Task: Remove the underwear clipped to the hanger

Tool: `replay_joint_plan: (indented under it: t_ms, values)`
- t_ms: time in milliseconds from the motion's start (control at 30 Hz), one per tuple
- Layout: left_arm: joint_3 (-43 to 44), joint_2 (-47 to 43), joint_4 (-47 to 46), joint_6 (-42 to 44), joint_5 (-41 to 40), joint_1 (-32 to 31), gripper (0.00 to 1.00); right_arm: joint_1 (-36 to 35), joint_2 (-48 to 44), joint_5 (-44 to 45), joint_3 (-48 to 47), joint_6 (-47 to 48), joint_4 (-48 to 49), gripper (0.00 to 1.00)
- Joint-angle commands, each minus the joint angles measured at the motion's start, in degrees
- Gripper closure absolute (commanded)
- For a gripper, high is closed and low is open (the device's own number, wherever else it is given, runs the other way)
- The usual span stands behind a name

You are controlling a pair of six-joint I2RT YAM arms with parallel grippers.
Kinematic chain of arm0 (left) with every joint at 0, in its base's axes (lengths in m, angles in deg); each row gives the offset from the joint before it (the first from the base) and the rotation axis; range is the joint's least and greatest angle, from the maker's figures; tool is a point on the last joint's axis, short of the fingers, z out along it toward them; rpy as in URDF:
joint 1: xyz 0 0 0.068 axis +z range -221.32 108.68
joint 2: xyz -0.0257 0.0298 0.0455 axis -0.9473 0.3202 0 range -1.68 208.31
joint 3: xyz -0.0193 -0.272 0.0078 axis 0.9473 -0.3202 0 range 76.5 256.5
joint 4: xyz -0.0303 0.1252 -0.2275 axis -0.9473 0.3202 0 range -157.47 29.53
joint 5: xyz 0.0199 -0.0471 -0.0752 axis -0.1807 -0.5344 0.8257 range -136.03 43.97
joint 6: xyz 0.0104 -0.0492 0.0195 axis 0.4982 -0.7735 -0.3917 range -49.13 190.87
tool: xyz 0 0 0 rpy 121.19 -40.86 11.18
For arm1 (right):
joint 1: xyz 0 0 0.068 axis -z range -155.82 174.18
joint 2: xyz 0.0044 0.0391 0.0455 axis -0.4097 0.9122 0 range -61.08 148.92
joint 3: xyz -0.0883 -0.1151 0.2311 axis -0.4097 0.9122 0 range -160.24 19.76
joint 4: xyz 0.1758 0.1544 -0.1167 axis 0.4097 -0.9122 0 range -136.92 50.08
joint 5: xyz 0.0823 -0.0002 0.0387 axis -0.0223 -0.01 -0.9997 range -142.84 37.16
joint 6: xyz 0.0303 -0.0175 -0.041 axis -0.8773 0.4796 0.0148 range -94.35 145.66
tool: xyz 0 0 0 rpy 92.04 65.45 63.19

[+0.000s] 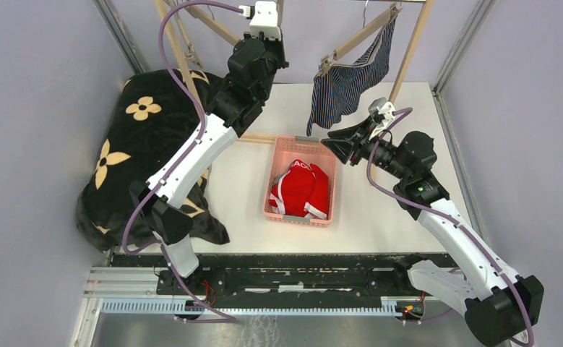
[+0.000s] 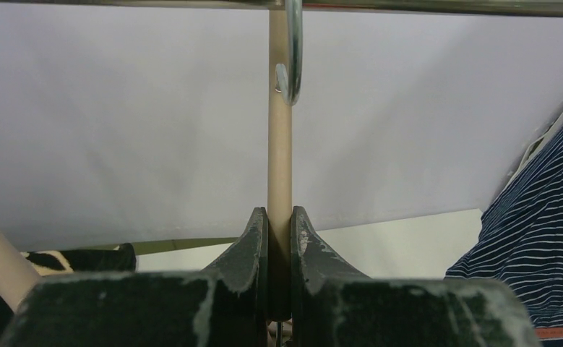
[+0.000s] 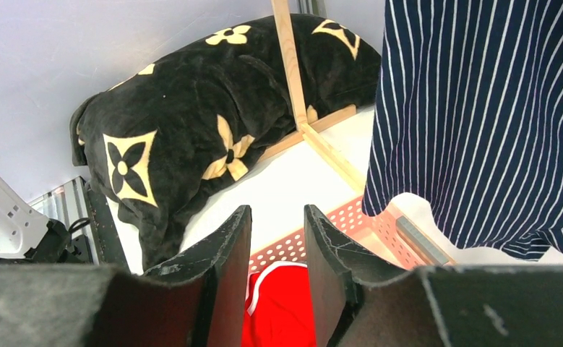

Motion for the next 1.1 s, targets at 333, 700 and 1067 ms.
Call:
replay_joint_plan:
  t_ms: [333, 700, 1067]
  values:
    - [7.9, 4.8, 1.2, -3.1, 3.4, 4.7, 0.97, -0.2, 0.0, 0.2, 0.4, -0.7, 4.1, 0.60]
    - [5.9, 4.7, 1.6, -4.9, 4.9, 6.2, 0.97, -0.2, 0.7, -0.1, 0.6, -0.9, 4.8, 0.60]
    - [-7.5, -3.3, -0.7, -6.3, 3.6, 6.2, 0.77, -0.2, -0.1, -0.3, 1.5, -1.9, 6.1, 0.60]
